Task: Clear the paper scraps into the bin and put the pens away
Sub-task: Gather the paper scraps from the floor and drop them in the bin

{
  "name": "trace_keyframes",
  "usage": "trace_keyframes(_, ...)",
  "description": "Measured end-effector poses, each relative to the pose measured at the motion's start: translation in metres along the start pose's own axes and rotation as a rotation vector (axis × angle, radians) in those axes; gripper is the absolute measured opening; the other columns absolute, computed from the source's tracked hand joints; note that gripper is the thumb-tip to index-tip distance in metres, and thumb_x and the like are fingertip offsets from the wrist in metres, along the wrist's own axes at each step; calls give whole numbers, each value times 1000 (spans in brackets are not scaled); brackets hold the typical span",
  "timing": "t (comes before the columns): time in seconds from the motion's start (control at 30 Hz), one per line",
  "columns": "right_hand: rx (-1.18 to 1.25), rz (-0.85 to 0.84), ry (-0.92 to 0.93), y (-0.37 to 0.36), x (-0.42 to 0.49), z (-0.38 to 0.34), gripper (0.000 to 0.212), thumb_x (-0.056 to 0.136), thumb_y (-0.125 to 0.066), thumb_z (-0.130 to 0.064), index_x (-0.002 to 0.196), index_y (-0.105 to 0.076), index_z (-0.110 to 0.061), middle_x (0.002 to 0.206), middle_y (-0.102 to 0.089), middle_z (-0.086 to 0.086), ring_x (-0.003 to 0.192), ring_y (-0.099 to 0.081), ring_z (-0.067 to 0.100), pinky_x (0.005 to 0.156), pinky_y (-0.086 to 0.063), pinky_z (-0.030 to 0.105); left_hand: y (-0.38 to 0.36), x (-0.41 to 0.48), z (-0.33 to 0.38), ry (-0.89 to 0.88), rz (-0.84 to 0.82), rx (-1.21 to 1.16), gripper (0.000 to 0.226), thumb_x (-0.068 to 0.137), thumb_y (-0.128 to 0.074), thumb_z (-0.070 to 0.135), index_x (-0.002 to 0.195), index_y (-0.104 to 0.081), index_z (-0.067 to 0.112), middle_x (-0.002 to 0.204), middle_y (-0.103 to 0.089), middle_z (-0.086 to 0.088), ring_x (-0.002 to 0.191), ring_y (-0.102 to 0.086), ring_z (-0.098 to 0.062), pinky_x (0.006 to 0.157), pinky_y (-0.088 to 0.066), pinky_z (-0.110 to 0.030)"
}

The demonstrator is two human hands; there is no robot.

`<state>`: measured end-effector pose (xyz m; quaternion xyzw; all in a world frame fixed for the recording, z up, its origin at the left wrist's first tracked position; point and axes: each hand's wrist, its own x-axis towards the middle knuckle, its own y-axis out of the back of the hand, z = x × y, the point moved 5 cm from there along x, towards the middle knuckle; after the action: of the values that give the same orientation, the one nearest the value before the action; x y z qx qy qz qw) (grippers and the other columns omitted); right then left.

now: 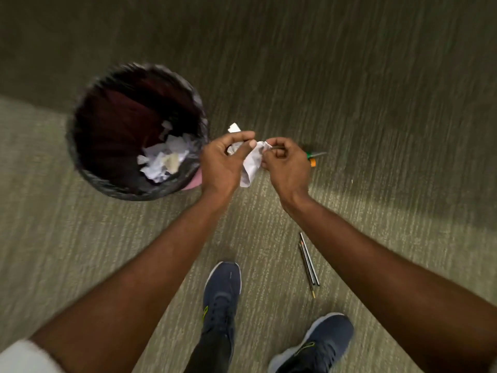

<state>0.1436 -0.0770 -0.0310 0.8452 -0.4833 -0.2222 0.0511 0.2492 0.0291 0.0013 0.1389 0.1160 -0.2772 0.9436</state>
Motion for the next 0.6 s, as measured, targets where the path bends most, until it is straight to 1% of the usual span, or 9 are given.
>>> trace_keyframes(0.1,18,-15,8,-18,-17,-64,9,86,-69,-17,94,-70,-20,77,-75,2,74,-73,18,70,-61,38,42,-7,58,-70,71,49,15,89,-75,20,103,-78,16,100,-78,4,98,-71,-3,90,-51,-19)
trace_keyframes(0.17,4,-78,-19,-38,-27,-100,8,85,-69,-16,92,-71,-18,77,-75,5,74,-73,23,71,-61,40,83,-13,83,-71,177,66,15,88,-75,18,103,-79,15,99,-78,5,99,-72,-6,92,-52,-19)
trace_keyframes(0.27,-32,-198,-63,-75,-41,-136,8,83,-67,-15,88,-72,-19,75,-75,10,72,-73,30,73,-61,48,140,-17,96,-9,305,58,15,89,-75,12,104,-78,12,98,-78,4,92,-71,1,90,-54,-19)
trace_keyframes(0.3,-33,-233,-74,-87,-45,-144,10,81,-66,-15,86,-72,-21,74,-74,10,70,-73,29,74,-61,50,155,-16,97,18,338,65,17,90,-74,11,106,-78,10,100,-77,2,92,-70,0,92,-55,-22)
trace_keyframes(0.37,-10,-294,-140,-111,-50,-153,13,83,-65,-10,87,-73,-20,71,-71,8,62,-69,21,76,-61,53,181,-11,94,92,382,66,21,93,-71,14,111,-76,6,106,-76,-3,99,-69,-7,98,-54,-29)
trace_keyframes(0.43,-17,-319,-193,-132,-51,-155,12,90,-64,-9,95,-74,-12,70,-70,7,60,-67,17,81,-61,52,198,-1,87,180,391,53,24,96,-67,22,113,-75,6,107,-76,-8,102,-70,-16,97,-53,-34)
trace_keyframes(0.5,-83,-318,-162,-147,-48,-153,15,92,-63,-19,98,-77,-16,77,-76,8,73,-73,22,86,-60,49,207,9,79,225,367,78,25,98,-64,31,106,-77,12,96,-75,-9,93,-70,-21,89,-54,-37)
trace_keyframes(0.53,-108,-320,-156,-153,-47,-150,17,91,-63,-21,98,-77,-17,83,-78,8,79,-75,24,86,-60,48,209,13,77,229,342,104,23,98,-63,33,102,-77,16,91,-72,-6,88,-67,-19,85,-53,-37)
trace_keyframes(0.6,-140,-321,-150,-156,-47,-150,15,88,-66,-17,95,-79,-19,87,-79,6,84,-75,23,85,-61,42,208,19,72,234,279,121,21,100,-61,30,106,-76,16,95,-70,-3,92,-63,-13,86,-52,-33)
